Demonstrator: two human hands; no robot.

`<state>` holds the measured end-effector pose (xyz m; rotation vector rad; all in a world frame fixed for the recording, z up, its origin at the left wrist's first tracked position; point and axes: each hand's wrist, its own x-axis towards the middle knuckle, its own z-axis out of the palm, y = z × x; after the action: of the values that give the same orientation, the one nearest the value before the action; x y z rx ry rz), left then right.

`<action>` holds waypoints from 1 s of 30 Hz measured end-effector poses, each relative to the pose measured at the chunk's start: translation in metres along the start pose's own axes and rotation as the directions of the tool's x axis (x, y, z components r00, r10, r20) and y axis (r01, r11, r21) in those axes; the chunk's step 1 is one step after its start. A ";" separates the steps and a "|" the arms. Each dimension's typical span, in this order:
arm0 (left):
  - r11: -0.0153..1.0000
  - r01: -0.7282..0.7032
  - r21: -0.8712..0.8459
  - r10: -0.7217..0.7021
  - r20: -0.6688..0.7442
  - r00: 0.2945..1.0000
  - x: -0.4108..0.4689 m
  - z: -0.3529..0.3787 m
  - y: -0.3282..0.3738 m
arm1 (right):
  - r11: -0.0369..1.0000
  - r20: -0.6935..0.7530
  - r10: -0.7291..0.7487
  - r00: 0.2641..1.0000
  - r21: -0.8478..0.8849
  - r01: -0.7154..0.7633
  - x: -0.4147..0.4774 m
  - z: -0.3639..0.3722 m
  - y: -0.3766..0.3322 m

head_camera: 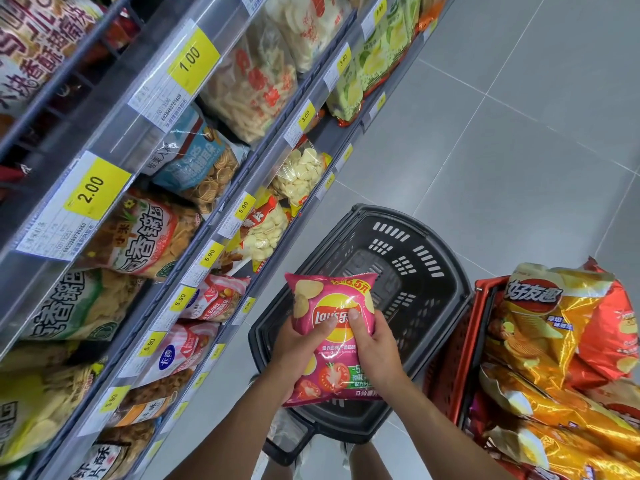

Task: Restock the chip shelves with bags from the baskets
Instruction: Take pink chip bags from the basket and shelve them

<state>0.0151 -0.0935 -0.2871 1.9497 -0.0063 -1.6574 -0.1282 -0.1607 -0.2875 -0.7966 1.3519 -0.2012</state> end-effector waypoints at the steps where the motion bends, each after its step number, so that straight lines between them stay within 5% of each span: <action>1: 1.000 -0.008 0.002 0.008 -0.010 1.000 0.000 -0.003 0.000 | 1.000 0.021 0.003 1.000 -0.002 -0.003 0.001 0.002 0.001; 8: 0.997 -0.066 -0.034 0.060 -0.171 0.983 0.005 -0.027 -0.011 | 0.993 0.197 0.116 0.973 -0.042 -0.110 0.019 0.010 0.006; 16: 0.983 -0.182 -0.018 0.159 -0.410 0.898 0.016 -0.061 -0.021 | 0.943 -0.126 0.281 0.951 -0.150 -0.298 0.108 -0.025 0.041; 19: 0.974 -0.225 -0.015 0.196 -0.441 0.876 0.029 -0.075 -0.028 | 0.916 -0.106 0.333 0.937 -0.198 -0.348 0.134 -0.031 0.065; 24: 0.976 -0.211 -0.061 0.157 -0.477 0.865 0.049 -0.091 -0.040 | 0.804 -0.077 0.296 0.952 -0.517 -0.292 0.177 -0.020 0.106; 30: 0.978 -0.205 -0.046 0.155 -0.502 0.851 0.069 -0.102 -0.051 | 0.807 -0.072 0.312 0.947 -0.507 -0.304 0.219 0.002 0.149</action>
<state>0.1056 -0.0330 -0.3646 2.1700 0.0863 -0.9797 -0.1181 -0.1752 -0.5518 -0.9979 1.5216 0.4462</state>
